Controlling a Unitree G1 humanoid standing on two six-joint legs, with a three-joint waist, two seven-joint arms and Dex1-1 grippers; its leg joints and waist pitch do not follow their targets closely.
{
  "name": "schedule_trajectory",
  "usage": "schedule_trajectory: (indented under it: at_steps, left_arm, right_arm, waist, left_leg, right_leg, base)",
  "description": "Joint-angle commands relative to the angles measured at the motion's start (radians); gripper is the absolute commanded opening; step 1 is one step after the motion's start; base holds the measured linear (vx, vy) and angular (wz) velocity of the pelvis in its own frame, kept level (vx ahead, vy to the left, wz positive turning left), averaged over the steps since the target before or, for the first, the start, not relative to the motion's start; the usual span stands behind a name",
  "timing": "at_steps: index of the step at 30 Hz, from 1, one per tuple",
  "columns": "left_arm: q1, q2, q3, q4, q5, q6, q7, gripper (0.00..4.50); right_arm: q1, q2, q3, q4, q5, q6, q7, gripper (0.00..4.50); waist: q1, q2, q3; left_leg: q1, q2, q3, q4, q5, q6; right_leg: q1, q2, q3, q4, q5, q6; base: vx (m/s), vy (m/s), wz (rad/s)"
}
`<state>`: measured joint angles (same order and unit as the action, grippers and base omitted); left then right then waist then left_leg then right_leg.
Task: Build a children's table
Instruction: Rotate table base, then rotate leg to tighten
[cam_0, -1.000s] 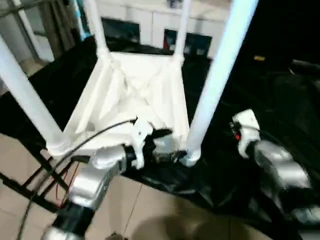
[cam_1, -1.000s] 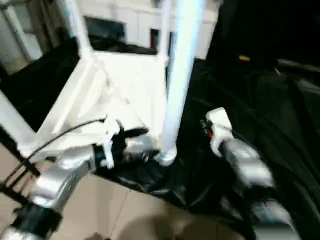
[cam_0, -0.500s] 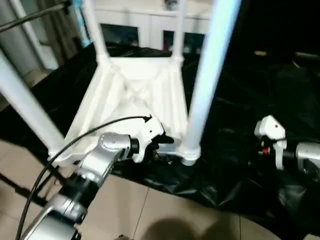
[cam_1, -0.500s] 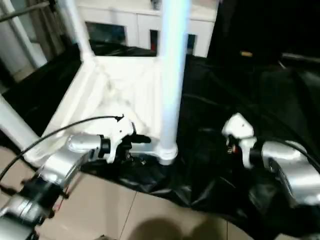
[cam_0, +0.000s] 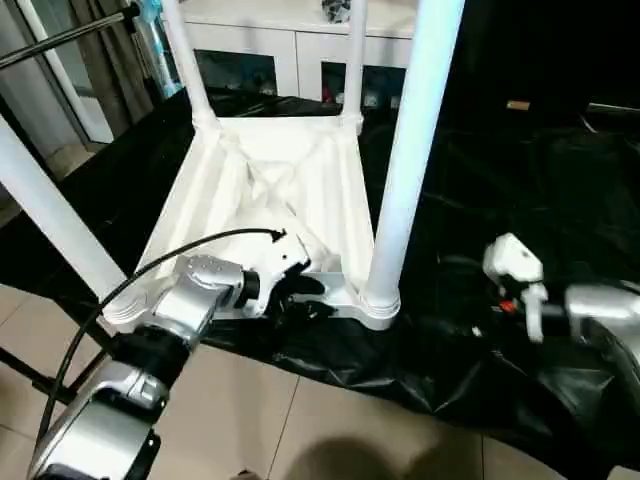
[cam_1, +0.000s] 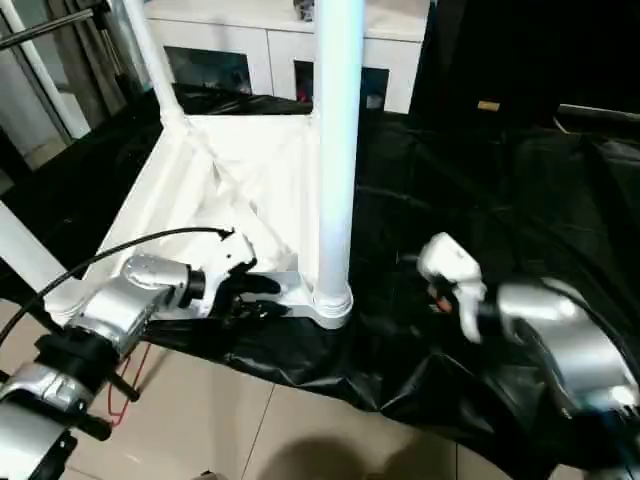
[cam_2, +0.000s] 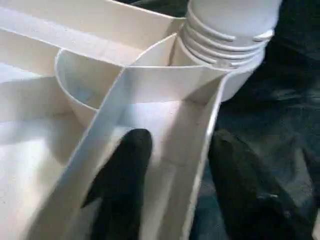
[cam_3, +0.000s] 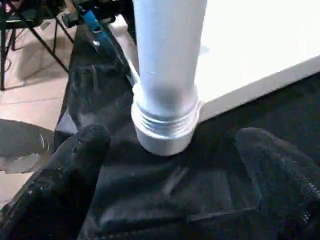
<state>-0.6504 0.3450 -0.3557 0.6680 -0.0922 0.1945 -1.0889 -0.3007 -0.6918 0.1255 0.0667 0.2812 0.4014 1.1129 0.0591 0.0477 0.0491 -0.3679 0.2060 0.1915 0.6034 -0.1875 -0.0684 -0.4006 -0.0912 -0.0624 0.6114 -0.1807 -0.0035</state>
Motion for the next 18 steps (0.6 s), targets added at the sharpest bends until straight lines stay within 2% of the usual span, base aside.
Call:
schedule_trajectory:
  at_steps: [1, 2, 6, 7, 8, 10, 11, 14, 15, 18]
  left_arm:
    - [-0.016, 0.017, 0.015, 0.028, 0.01, -0.019, -0.001, 1.72]
    - [-0.018, 0.017, 0.014, 0.037, 0.011, -0.019, -0.008, 1.6]
    - [-0.035, 0.024, 0.015, 0.084, 0.019, -0.036, -0.055, 1.58]
    - [-0.037, 0.028, 0.012, 0.094, 0.023, -0.035, -0.065, 1.34]
    - [-0.038, 0.03, 0.012, 0.097, 0.023, -0.033, -0.071, 1.21]
    - [-0.04, 0.035, 0.011, 0.104, 0.022, -0.027, -0.089, 1.2]
    - [-0.041, 0.036, 0.013, 0.106, 0.019, -0.026, -0.094, 1.2]
    - [-0.049, 0.034, 0.024, 0.106, -0.002, -0.013, -0.123, 0.81]
    - [-0.051, 0.03, 0.026, 0.113, -0.001, -0.017, -0.129, 0.77]
    - [-0.048, 0.025, 0.029, 0.119, 0.001, -0.024, -0.136, 0.61]
  right_arm:
    - [-0.021, 0.014, 0.022, 0.028, -0.021, -0.013, -0.004, 4.5]
    - [-0.026, 0.018, 0.025, 0.031, -0.019, -0.011, -0.002, 4.5]
    - [-0.048, 0.033, 0.035, 0.034, -0.01, 0.008, 0.002, 4.5]
    - [-0.052, 0.036, 0.039, 0.038, -0.013, 0.006, 0.001, 4.5]
    - [-0.054, 0.037, 0.042, 0.04, -0.015, 0.006, 0.002, 4.5]
    - [-0.058, 0.041, 0.049, 0.046, -0.021, 0.002, 0.003, 4.5]
    - [-0.063, 0.046, 0.051, 0.051, -0.024, 0.001, 0.006, 4.5]
    - [-0.083, 0.074, 0.06, 0.074, -0.043, -0.026, -0.012, 4.5]
    - [-0.086, 0.102, 0.073, 0.09, -0.065, -0.059, -0.041, 4.5]
    - [-0.084, 0.124, 0.091, 0.098, -0.073, -0.065, -0.05, 4.5]
  waist:
    - [0.001, -0.002, -0.069]
    - [0.0, -0.004, -0.068]
    - [0.001, -0.007, -0.068]
    - [0.001, -0.001, -0.068]
    - [-0.001, -0.002, -0.068]
    - [-0.004, -0.001, -0.068]
    - [-0.003, 0.006, -0.068]
    - [-0.005, 0.003, -0.07]
    - [-0.005, -0.001, -0.071]
    - [-0.005, 0.002, -0.071]
  left_leg:
    - [0.008, 0.013, -0.01, -0.062, -0.202, 0.058]
    - [0.007, 0.013, -0.01, -0.063, -0.207, 0.055]
    - [0.006, 0.012, -0.009, -0.063, -0.197, 0.059]
    - [0.006, 0.011, -0.01, -0.063, -0.198, 0.057]
    - [0.005, 0.011, -0.01, -0.063, -0.197, 0.056]
    - [0.006, 0.012, -0.011, -0.064, -0.2, 0.054]
    - [0.007, 0.013, -0.011, -0.064, -0.202, 0.053]
    - [0.006, 0.012, -0.01, -0.064, -0.203, 0.052]
    - [0.005, 0.013, -0.01, -0.063, -0.193, 0.053]
    - [0.007, 0.013, -0.01, -0.064, -0.194, 0.05]
  right_leg:
    - [0.053, -0.039, 0.03, -0.078, -0.208, -0.236]
    - [0.055, -0.039, 0.03, -0.079, -0.212, -0.234]
    - [0.056, -0.039, 0.031, -0.081, -0.227, -0.225]
    - [0.055, -0.039, 0.03, -0.08, -0.235, -0.222]
    - [0.056, -0.039, 0.03, -0.081, -0.238, -0.22]
    - [0.056, -0.04, 0.03, -0.081, -0.238, -0.222]
    - [0.055, -0.04, 0.03, -0.08, -0.237, -0.225]
    - [0.055, -0.039, 0.029, -0.08, -0.223, -0.234]
    - [0.054, -0.041, 0.03, -0.076, -0.212, -0.238]
    - [0.054, -0.04, 0.03, -0.077, -0.215, -0.236]
  base:
    - [0.0, 0.0, 0.0]
    - [0.0, 0.0, 0.0]
    - [0.0, 0.0, 0.0]
    - [0.0, 0.0, 0.0]
    - [0.0, 0.0, 0.0]
    - [0.0, 0.0, 0.0]
    - [0.0, 0.0, 0.0]
    - [0.0, 0.0, 0.0]
    - [0.0, 0.0, 0.0]
    - [0.0, 0.0, 0.0]
